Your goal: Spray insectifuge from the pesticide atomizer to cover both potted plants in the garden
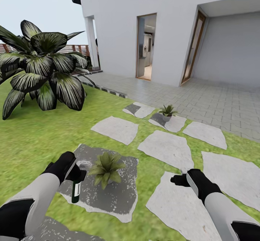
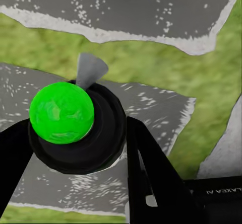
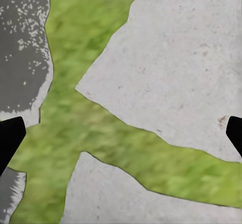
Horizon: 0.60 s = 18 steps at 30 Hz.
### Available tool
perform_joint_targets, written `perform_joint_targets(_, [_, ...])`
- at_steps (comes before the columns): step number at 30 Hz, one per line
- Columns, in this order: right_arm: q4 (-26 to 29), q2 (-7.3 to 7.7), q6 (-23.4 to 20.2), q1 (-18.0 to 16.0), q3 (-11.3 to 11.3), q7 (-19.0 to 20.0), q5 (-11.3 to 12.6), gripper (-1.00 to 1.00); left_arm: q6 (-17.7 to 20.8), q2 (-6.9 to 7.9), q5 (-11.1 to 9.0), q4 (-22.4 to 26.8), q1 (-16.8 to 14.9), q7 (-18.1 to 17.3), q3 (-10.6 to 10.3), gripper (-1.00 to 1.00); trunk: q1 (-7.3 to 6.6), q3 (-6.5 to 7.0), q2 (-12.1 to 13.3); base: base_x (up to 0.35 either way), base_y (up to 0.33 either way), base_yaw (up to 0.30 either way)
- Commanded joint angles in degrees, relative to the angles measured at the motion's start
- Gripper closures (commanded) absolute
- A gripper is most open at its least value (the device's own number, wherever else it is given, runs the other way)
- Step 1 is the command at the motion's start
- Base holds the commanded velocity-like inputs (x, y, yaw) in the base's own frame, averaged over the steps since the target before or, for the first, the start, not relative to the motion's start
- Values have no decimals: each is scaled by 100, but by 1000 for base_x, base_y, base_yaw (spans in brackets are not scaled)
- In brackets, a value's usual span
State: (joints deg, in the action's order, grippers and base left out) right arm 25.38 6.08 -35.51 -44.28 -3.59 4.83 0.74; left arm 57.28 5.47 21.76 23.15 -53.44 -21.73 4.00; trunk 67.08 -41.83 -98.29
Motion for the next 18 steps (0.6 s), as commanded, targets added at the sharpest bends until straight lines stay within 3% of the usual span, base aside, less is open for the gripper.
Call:
perform_joint_targets(1, [9, -1, -31, -2, -22, 18, 5, -100, 20, -6, 61, 7, 8, -43, 41, 100, -1, -15, -3, 0, 0, 0])
perform_joint_targets(6, [7, -1, -31, -2, -19, 18, 5, -100, 16, -3, 65, 14, 33, -48, 53, 100, -1, -57, -3, 46, 48, 0])
perform_joint_targets(18, [10, -1, -34, -2, -27, 18, 5, -100, 15, -11, 57, 12, 35, -51, 66, 100, -1, -87, -3, 249, 244, -45])
